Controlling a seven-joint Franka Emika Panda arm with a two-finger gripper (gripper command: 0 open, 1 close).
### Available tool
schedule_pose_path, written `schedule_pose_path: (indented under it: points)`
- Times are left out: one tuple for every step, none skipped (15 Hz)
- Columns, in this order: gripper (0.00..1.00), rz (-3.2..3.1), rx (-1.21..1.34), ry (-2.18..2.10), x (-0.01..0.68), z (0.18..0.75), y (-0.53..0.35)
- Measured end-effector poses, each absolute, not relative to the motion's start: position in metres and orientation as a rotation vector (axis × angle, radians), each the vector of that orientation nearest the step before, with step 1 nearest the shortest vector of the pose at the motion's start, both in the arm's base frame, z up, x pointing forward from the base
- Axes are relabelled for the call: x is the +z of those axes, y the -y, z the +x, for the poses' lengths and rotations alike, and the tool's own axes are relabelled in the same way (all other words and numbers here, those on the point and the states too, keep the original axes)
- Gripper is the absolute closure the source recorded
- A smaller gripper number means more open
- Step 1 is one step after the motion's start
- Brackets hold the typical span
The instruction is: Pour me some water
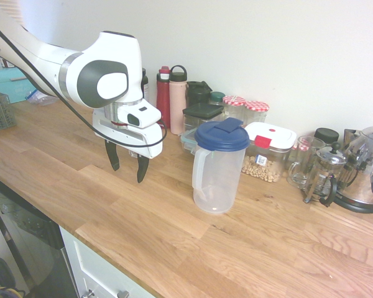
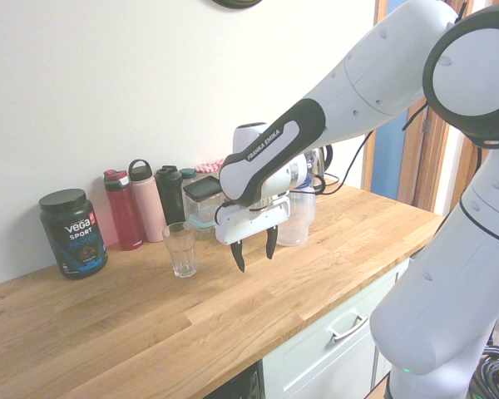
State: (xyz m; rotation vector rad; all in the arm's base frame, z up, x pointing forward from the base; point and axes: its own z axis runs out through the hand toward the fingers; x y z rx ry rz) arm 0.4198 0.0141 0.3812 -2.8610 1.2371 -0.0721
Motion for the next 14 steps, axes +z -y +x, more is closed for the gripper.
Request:
schedule_pose_path:
  points:
    - [0.00, -2.858, -0.068, -1.243, 0.380, 0.420, -0.014]
    - [0.00, -2.845, -0.055, -1.262, 0.378, 0.420, -0.014]
    - [0.00, -2.831, -0.061, -1.276, 0.382, 0.421, -0.014]
    - [0.00, -2.821, -0.079, -1.284, 0.392, 0.421, -0.015]
    - [0.00, -2.814, -0.104, -1.282, 0.410, 0.417, -0.015]
    - [0.00, -2.800, -0.150, -1.264, 0.433, 0.411, -0.014]
    - [0.00, -2.782, -0.211, -1.236, 0.457, 0.402, -0.011]
    - [0.00, -2.762, -0.278, -1.212, 0.481, 0.391, -0.005]
    - [0.00, -2.737, -0.343, -1.200, 0.500, 0.379, 0.006]
    - [0.00, -2.716, -0.394, -1.199, 0.511, 0.368, 0.018]
    - [0.00, -2.695, -0.435, -1.205, 0.517, 0.359, 0.033]
    - [0.00, -2.679, -0.461, -1.214, 0.515, 0.352, 0.050]
    - [0.00, -2.666, -0.478, -1.226, 0.512, 0.345, 0.068]
    - [0.00, -2.655, -0.495, -1.234, 0.510, 0.338, 0.084]
